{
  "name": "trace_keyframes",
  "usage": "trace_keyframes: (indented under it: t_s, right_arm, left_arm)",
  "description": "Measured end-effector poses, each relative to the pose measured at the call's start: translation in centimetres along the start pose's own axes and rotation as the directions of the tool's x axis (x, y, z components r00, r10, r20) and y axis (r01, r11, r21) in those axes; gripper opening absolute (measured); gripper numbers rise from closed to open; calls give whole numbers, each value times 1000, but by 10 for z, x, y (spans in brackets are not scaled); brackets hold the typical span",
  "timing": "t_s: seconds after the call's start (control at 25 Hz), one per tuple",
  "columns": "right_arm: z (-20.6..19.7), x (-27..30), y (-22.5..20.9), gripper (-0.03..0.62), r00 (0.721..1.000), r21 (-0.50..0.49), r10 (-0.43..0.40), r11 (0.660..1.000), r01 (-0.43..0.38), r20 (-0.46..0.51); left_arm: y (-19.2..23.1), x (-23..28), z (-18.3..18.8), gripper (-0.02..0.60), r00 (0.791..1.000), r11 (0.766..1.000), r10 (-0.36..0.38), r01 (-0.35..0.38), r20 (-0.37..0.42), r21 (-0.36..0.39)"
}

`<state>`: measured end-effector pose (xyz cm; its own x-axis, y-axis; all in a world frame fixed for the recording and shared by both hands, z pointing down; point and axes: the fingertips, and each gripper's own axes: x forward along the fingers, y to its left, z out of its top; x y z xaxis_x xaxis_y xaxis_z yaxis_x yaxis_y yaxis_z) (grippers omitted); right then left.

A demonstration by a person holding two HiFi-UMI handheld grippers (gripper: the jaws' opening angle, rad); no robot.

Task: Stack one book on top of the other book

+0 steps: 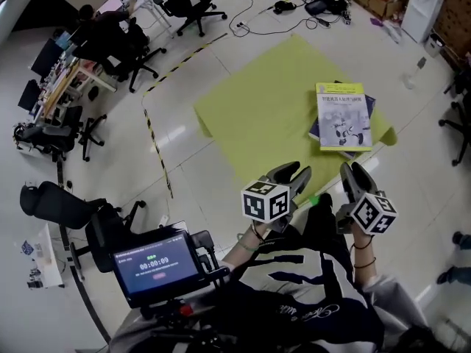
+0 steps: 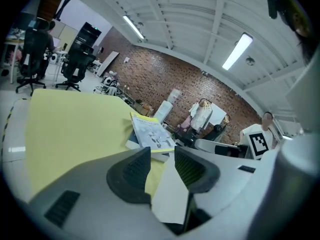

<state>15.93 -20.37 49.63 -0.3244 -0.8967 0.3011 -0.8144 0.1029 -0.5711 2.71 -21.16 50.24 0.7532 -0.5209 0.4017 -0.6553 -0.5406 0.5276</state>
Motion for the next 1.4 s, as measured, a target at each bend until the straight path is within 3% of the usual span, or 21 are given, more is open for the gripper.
trace_keyframes:
  t_s: [0.16,0.52,0.8,1.04,1.16,1.4]
  right_arm:
    - [-26,-22,43,126,1000,-46,15,999,-15,2]
    - [-61,-84,75,-8,1000,-84,24,996,-25,-11]
    - [-69,-109,91,-11,996,-84,82,993,-85,-32]
    - [-74,-162,96,-11,990,-89,131,987,-135,-49]
    - [-81,-189,90,-11,985,-102,153,982,-160,-75]
    - [-93,-236,78,-11,974,-122,198,970,-212,-113]
  left_arm:
    - [-9,-35,-12,153,999,999,-32,33,-12,35]
    - [-45,-65,-55,153,997,996,-80,80,-8,-37]
    - [-73,-83,-57,150,996,997,-66,69,64,-31]
    - [-115,-105,-80,104,991,998,-14,22,133,-62]
    - [-134,-112,-98,5,985,996,36,-22,170,-83]
    - [-174,-117,-135,5,979,994,81,-65,187,-90]
